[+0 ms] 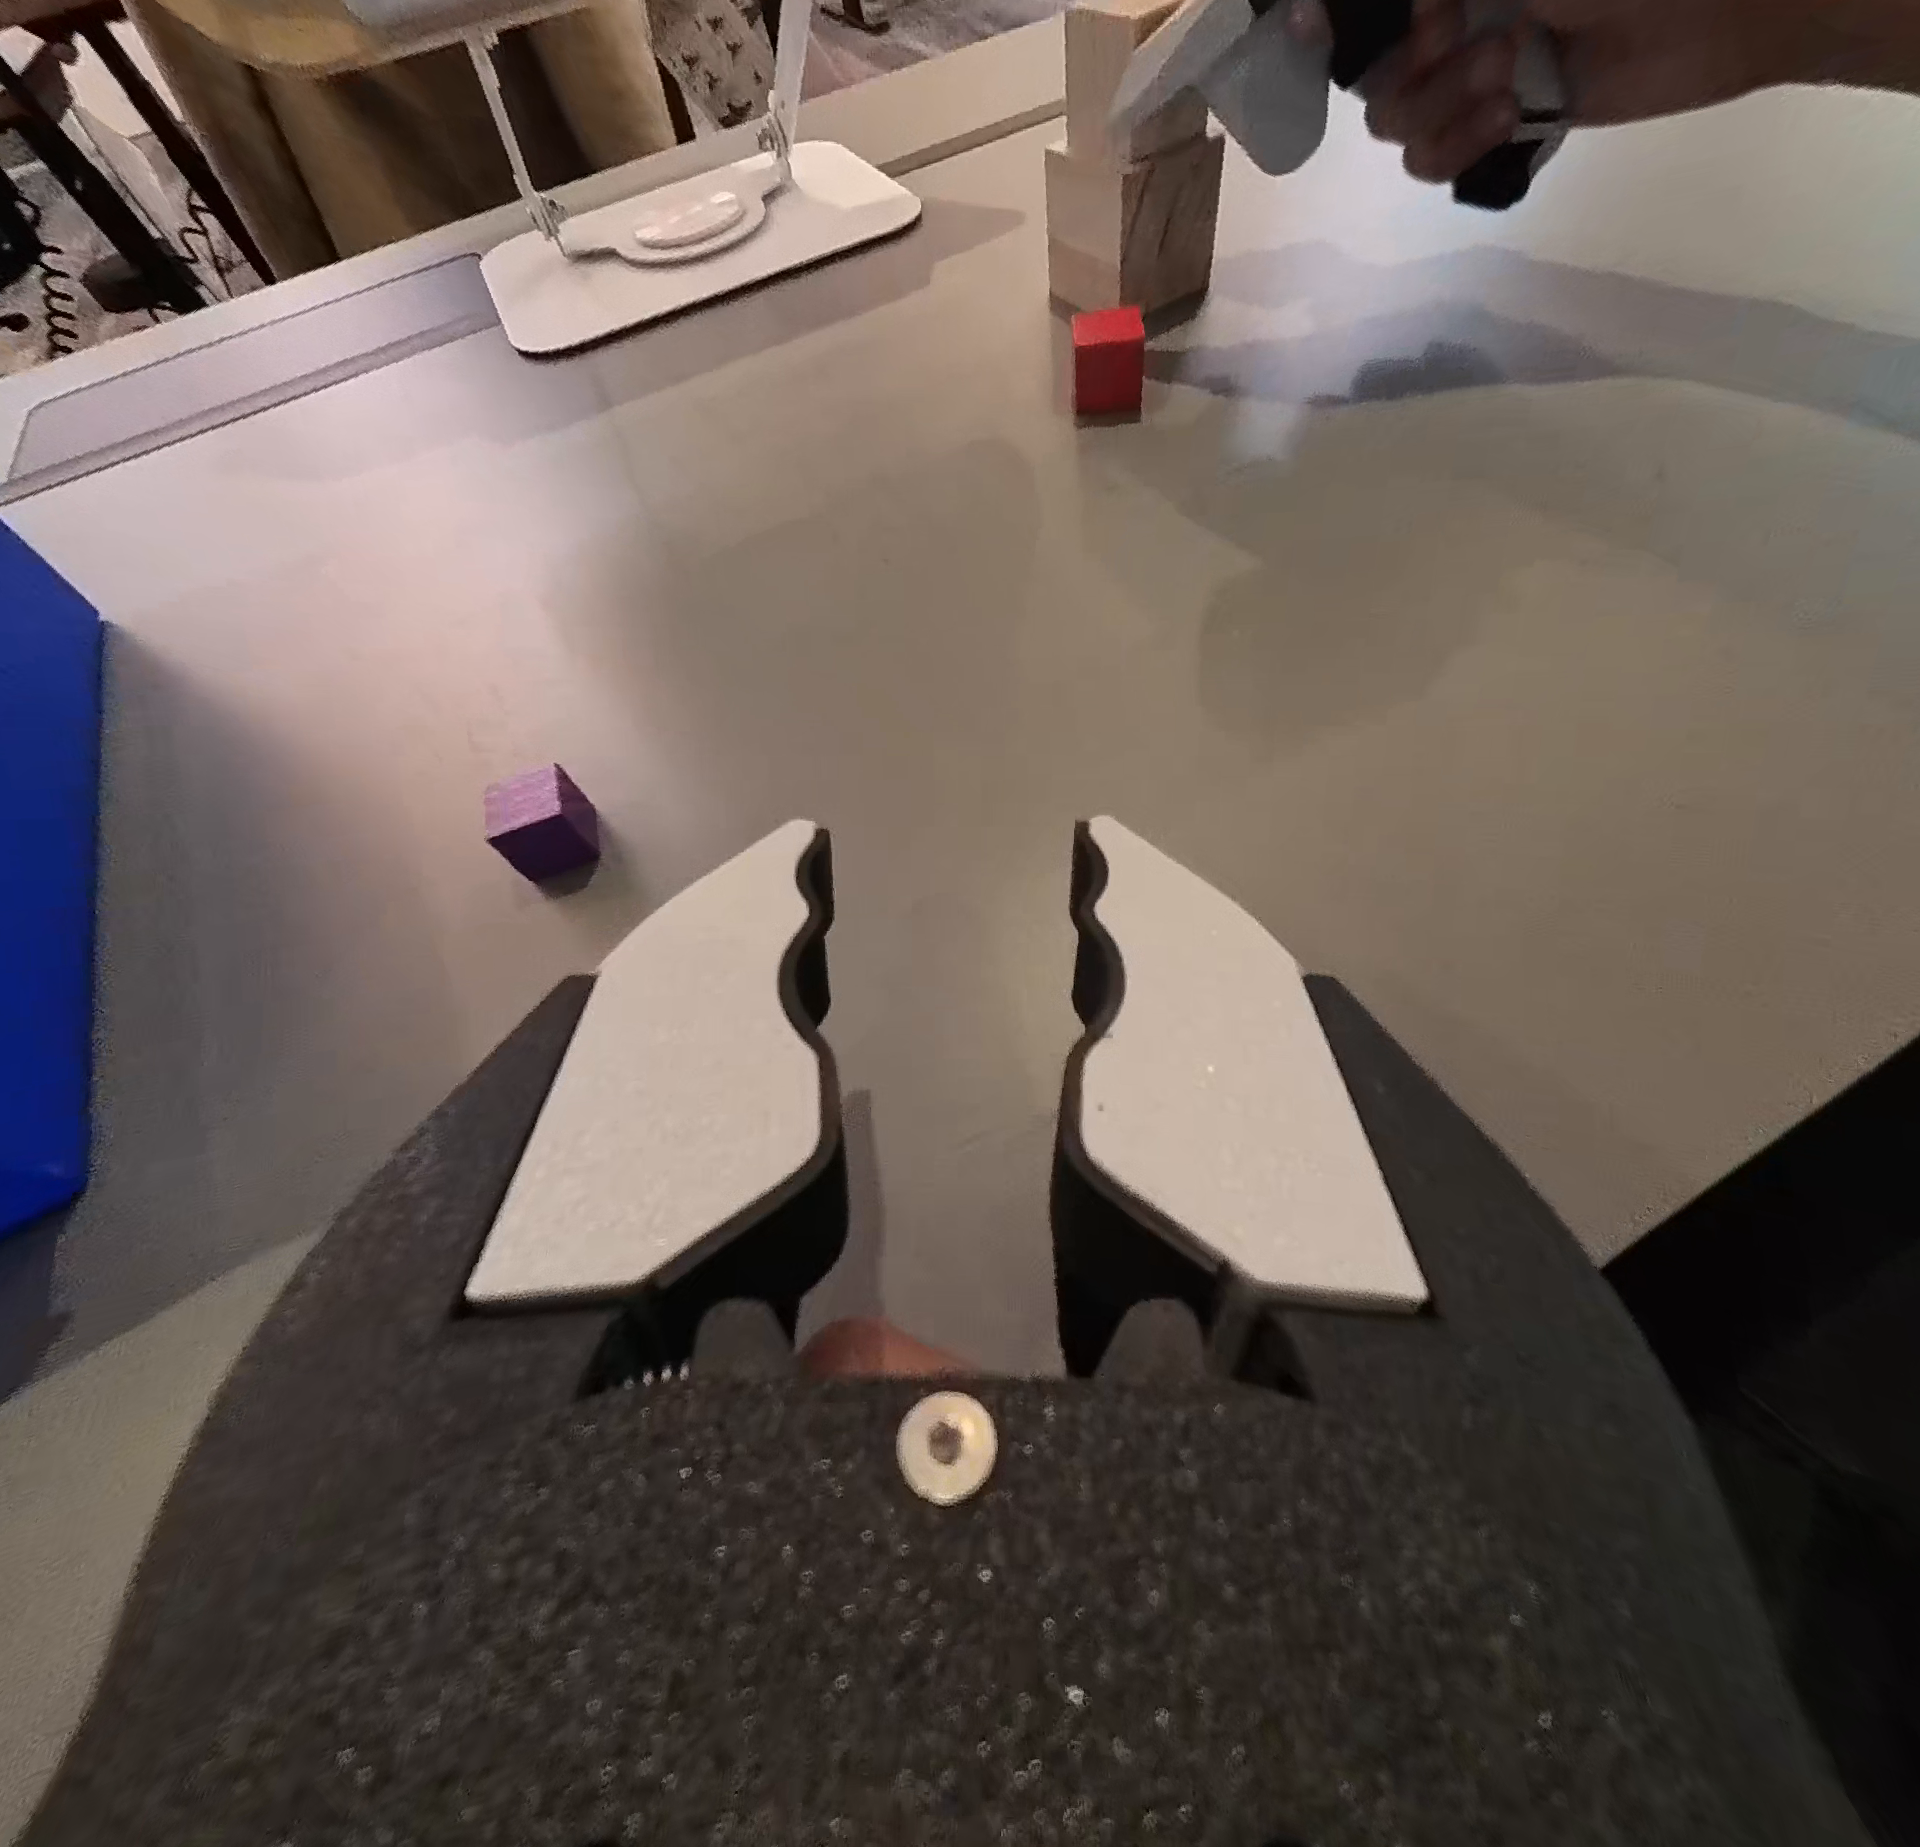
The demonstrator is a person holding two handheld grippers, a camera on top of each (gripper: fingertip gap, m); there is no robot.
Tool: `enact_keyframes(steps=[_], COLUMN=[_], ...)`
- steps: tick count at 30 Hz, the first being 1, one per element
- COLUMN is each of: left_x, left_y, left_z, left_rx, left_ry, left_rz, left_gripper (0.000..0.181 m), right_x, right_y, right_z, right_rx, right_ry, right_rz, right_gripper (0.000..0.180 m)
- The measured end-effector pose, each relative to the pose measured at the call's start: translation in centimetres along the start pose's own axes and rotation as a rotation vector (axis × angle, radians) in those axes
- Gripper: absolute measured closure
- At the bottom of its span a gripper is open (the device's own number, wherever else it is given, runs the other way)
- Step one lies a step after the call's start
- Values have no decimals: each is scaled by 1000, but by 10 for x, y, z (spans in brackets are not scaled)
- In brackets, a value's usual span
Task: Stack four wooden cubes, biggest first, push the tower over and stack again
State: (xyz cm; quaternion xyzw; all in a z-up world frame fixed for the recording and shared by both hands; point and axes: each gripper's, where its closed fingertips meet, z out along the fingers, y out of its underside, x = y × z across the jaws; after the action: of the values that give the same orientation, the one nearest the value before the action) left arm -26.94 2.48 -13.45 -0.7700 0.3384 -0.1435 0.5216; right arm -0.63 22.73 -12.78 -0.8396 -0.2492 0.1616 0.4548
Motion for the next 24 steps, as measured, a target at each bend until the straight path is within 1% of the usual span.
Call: enact_keyframes(steps=[3, 7, 9, 11, 15, 17, 20, 22, 24], left_x=[2, 1, 1, 1, -4, -11, -20, -21, -22], left_y=[1, -1, -3, -4, -4, -2, 2, 6, 7], left_z=[1, -1, -3, -4, -4, -4, -5, -4, -2], left_rx=[-5, 3, 9, 15, 13, 5, -22, -43, -46], left_ry=[11, 13, 15, 13, -9, -35, -39, -20, -14], left_rz=[1, 4, 1, 0, 0, 4, -29, -59, -64], left_gripper=[137, 137, 137, 137, 137, 137, 135, 133, 133], right_x=[-1, -4, -9, -14, -61, -92, -134, -155, -167], right_y=[-11, -22, -16, -2, 26, 40, 63, 72, 82], right_z=[-15, -51, -64, -72, -83, -87, -95, -101, -105], right_rx=[76, 147, 135, 97, 103, 111, 118, 148, 115], right_ry=[11, 81, 120, 179, 156, 127, 122, 116, 111], right_rz=[3, -59, -57, -10, 72, 82, 40, 13, -18], right_gripper=[110, 111, 113, 112, 114, 117, 120, 128, 124])
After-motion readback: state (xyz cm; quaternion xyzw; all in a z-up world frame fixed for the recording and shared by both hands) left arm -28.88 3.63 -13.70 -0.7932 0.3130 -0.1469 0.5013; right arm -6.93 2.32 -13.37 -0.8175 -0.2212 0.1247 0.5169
